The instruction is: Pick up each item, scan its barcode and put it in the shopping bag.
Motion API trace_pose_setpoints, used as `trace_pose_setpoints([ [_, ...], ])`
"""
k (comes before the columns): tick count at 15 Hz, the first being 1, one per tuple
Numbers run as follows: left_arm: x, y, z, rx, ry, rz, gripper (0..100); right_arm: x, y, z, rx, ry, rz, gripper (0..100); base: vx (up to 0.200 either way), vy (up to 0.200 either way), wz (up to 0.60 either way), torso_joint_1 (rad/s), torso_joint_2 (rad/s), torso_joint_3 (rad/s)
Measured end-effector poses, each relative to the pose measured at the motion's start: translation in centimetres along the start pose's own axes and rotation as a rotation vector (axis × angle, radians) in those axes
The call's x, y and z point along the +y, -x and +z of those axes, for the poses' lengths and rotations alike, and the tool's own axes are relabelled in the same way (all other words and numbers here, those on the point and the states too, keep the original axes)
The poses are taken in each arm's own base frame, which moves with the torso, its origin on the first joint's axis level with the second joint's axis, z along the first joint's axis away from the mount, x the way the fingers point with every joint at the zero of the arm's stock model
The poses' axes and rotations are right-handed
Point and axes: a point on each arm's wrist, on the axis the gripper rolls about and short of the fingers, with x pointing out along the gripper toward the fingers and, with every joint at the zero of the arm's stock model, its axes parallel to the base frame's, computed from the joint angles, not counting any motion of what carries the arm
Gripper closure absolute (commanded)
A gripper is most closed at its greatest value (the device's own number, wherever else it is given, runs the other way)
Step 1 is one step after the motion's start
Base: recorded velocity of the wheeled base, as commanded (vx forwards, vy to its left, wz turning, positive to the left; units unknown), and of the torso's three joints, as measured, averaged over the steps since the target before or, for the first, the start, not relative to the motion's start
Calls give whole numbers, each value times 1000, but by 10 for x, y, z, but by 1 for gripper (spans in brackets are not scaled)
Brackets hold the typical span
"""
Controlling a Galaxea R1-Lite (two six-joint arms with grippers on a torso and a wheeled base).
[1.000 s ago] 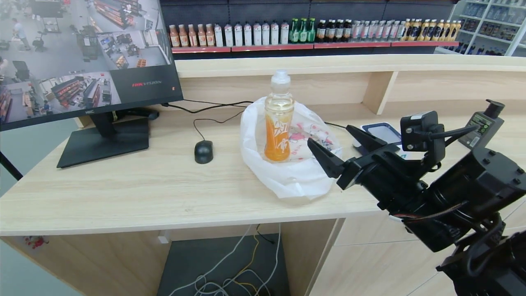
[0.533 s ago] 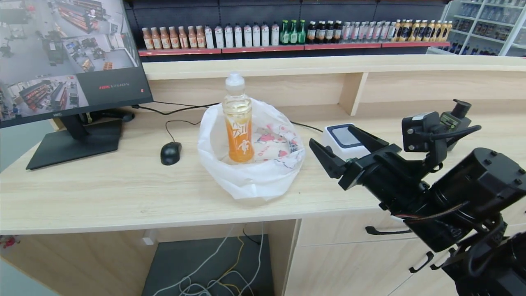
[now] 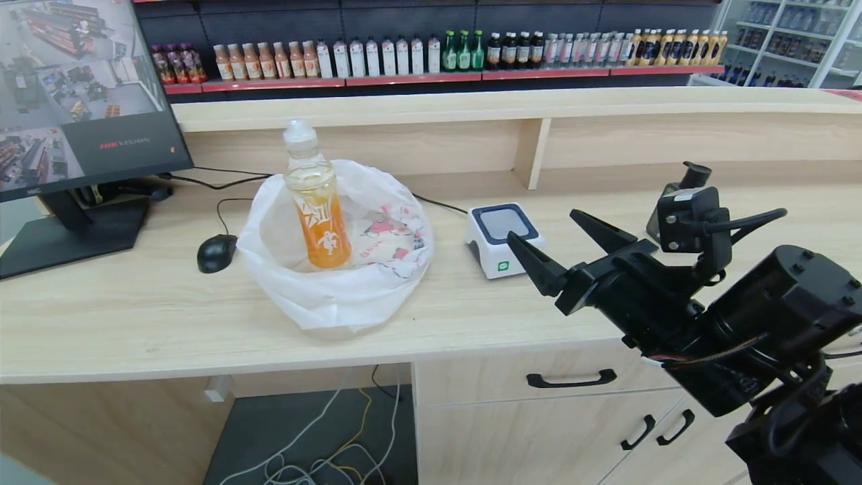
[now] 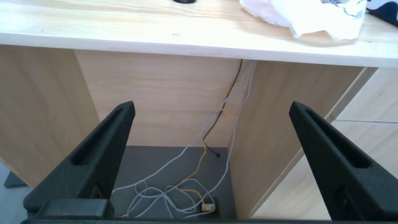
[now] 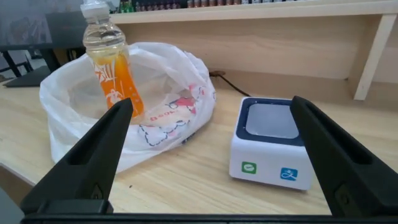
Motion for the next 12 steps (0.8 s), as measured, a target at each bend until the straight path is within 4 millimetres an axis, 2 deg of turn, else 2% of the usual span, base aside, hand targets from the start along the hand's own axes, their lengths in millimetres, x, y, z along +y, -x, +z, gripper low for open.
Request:
trace_pose_setpoints([
  [12, 0, 0, 0, 0, 2, 0, 0, 0, 1, -1, 8, 1, 0, 0, 0, -200, 0, 1, 1, 2],
])
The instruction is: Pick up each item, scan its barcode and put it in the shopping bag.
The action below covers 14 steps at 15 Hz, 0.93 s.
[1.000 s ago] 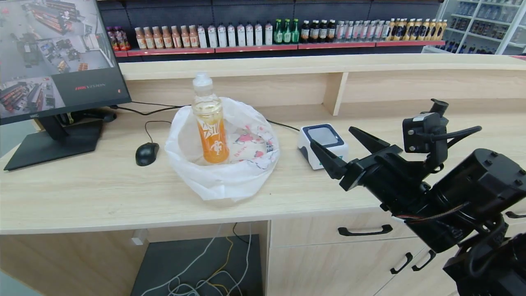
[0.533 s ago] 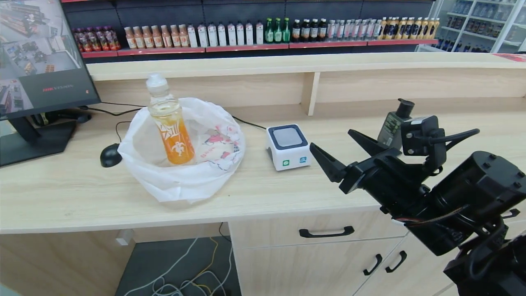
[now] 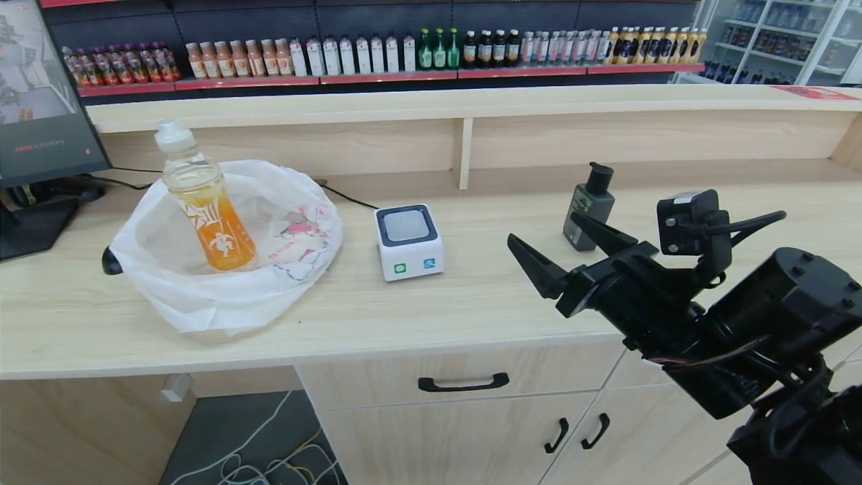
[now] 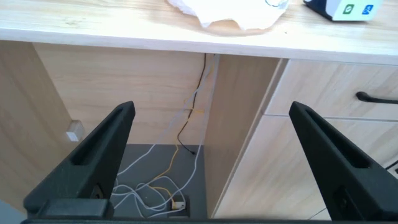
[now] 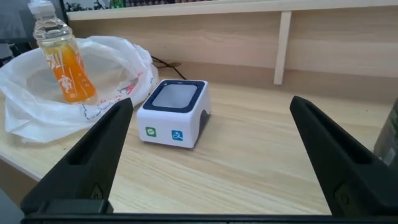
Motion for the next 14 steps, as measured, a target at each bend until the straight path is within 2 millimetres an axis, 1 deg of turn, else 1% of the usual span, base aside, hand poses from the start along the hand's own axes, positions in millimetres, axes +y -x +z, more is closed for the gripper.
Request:
trace_pose_setpoints([
  [1, 0, 0, 0, 0, 0, 0, 0, 0, 0, 0, 1, -1, 0, 0, 0, -200, 0, 7, 7, -2],
  [6, 0, 0, 0, 0, -3, 0, 0, -1, 0, -1, 5, 0, -3, 0, 0, 0, 0, 0, 0, 0],
  [11, 0, 0, 0, 0, -6, -1, 0, -2, 4, -9, 41, 3, -5, 0, 0, 0, 0, 0, 0, 0],
  [12, 0, 0, 0, 0, -6, 0, 0, -4, 5, -10, 47, 5, -14, 0, 0, 0, 0, 0, 0, 0],
  [14, 0, 0, 0, 0, -6, 0, 0, -18, 4, -13, 53, 21, -61, 0, 0, 0, 0, 0, 0, 0],
])
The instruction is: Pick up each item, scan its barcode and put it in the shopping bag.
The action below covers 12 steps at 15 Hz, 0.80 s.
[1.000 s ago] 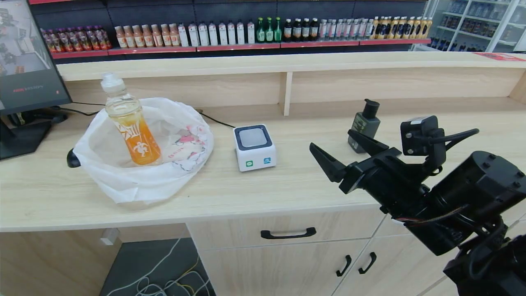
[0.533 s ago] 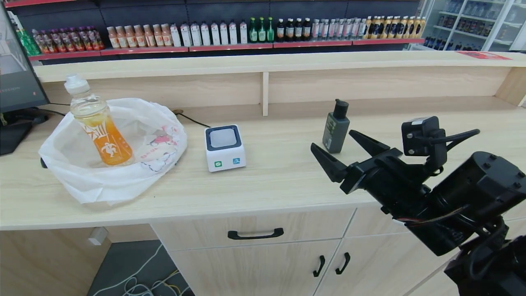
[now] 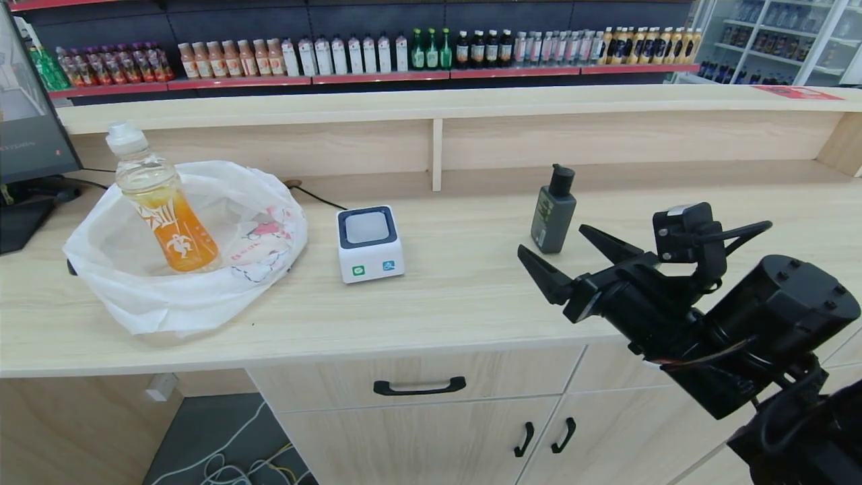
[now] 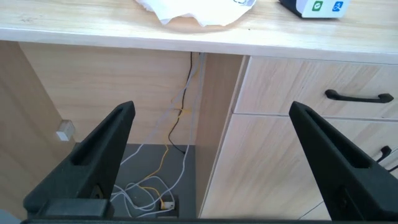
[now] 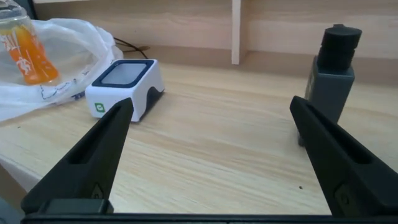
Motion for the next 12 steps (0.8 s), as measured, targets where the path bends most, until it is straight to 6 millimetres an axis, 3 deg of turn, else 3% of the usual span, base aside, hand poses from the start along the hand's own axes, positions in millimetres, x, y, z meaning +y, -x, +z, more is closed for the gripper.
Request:
trace_pose_setpoints([
  [4, 0, 0, 0, 0, 0, 0, 0, -20, -6, -5, 6, 9, -120, 0, 0, 0, 0, 0, 0, 0],
  [12, 0, 0, 0, 0, 0, 0, 0, -43, -52, -6, 1, 15, -199, 0, 0, 0, 0, 0, 0, 0],
])
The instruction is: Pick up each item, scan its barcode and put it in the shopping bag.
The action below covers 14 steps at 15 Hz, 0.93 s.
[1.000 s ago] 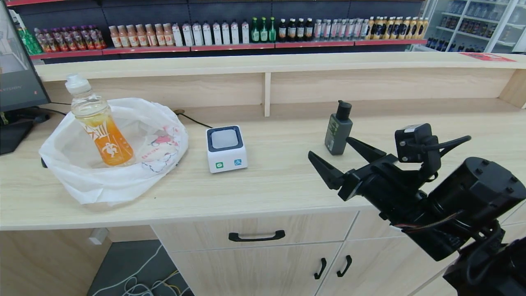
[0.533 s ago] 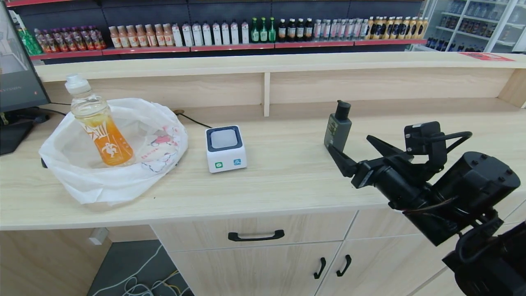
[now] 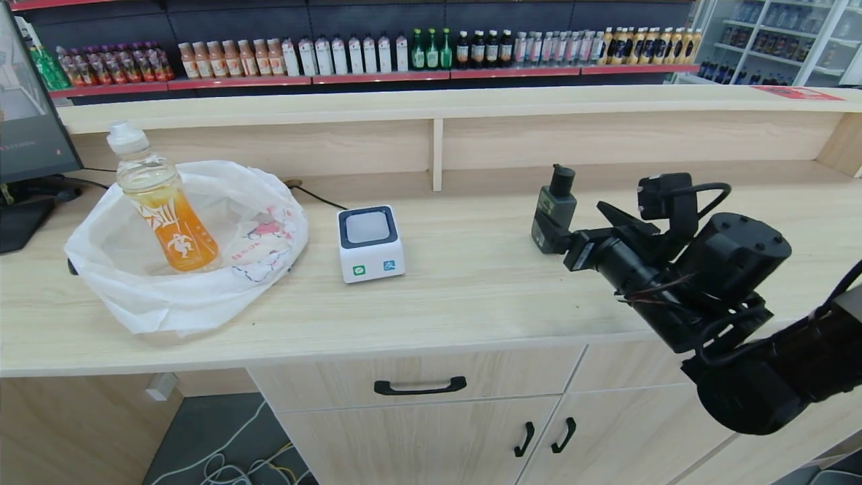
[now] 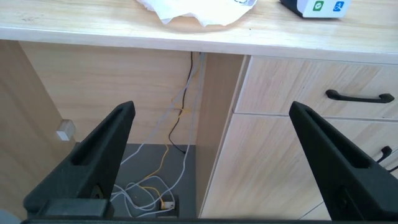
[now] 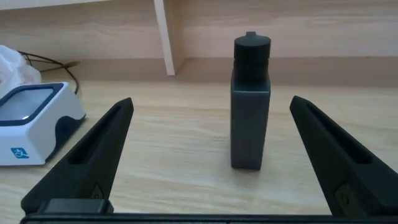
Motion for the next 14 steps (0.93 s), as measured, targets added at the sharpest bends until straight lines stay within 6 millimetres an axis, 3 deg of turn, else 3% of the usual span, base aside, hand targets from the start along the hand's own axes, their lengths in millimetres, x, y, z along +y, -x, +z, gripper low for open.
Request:
trace_pose_setpoints([
  [6, 0, 0, 0, 0, 0, 0, 0, -14, -31, 2, 38, 37, -36, 0, 0, 0, 0, 0, 0, 0],
  [10, 0, 0, 0, 0, 0, 0, 0, -30, -48, -8, 49, 43, -47, 0, 0, 0, 0, 0, 0, 0],
  [14, 0, 0, 0, 0, 0, 0, 0, -31, -63, -12, 67, 43, -35, 0, 0, 0, 0, 0, 0, 0],
])
